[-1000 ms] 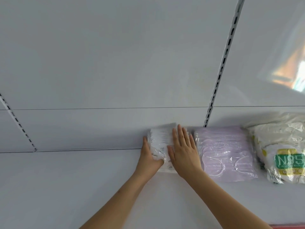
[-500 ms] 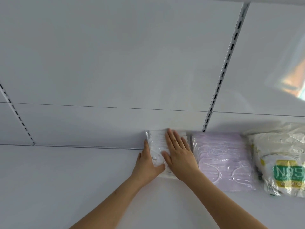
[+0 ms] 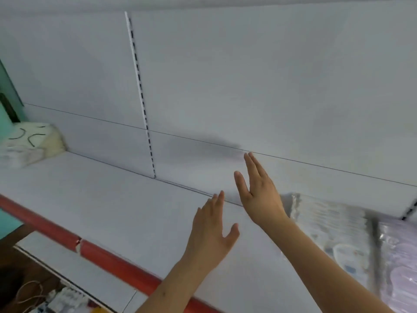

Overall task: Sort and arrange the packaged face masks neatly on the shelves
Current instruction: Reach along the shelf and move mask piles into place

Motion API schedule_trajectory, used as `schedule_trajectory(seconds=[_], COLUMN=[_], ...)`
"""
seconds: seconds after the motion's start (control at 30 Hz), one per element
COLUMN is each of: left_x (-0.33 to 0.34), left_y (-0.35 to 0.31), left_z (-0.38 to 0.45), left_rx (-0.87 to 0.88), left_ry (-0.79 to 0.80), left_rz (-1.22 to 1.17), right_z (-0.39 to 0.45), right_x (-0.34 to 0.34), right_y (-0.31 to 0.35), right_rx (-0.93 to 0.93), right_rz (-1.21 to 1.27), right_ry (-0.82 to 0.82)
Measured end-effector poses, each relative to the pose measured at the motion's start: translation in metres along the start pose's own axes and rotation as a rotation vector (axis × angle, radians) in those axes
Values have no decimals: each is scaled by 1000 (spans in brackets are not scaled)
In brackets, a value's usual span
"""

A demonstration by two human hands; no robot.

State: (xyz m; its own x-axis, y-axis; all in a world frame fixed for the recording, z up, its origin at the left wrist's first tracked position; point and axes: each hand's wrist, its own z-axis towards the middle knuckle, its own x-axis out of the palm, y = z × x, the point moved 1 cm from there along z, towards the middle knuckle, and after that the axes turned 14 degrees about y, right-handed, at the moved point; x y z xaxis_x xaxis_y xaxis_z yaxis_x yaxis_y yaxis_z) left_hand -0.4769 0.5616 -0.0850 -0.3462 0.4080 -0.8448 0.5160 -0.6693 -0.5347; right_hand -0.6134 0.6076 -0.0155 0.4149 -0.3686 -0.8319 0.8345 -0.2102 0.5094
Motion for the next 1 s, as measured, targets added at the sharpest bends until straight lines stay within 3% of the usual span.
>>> schedule_trajectory(seconds=[0.17, 0.3, 0.57, 0.77, 0.93, 1.0], left_x=[-82, -154, -269, -329, -399, -432], left_y=[110, 222, 393, 504, 618, 659], left_z=[-43, -89, -150, -133, -81, -55], left_rx=[-42, -111, -278, -375, -483, -545], left_ry=[-128, -209, -303, -398, -651, -677], left_rz=[2, -47, -144, -354, -505, -518], right_z=[65, 119, 205, 281, 349, 370], right_x=[72, 145, 289, 373, 431, 451], right_y=[115, 225, 396, 455, 478, 485], right_rx=[-32, -10, 95, 207, 301, 343], right_rz=[223, 455, 594, 880, 1078, 1115], right_ry=[190, 215, 358, 579, 774, 786])
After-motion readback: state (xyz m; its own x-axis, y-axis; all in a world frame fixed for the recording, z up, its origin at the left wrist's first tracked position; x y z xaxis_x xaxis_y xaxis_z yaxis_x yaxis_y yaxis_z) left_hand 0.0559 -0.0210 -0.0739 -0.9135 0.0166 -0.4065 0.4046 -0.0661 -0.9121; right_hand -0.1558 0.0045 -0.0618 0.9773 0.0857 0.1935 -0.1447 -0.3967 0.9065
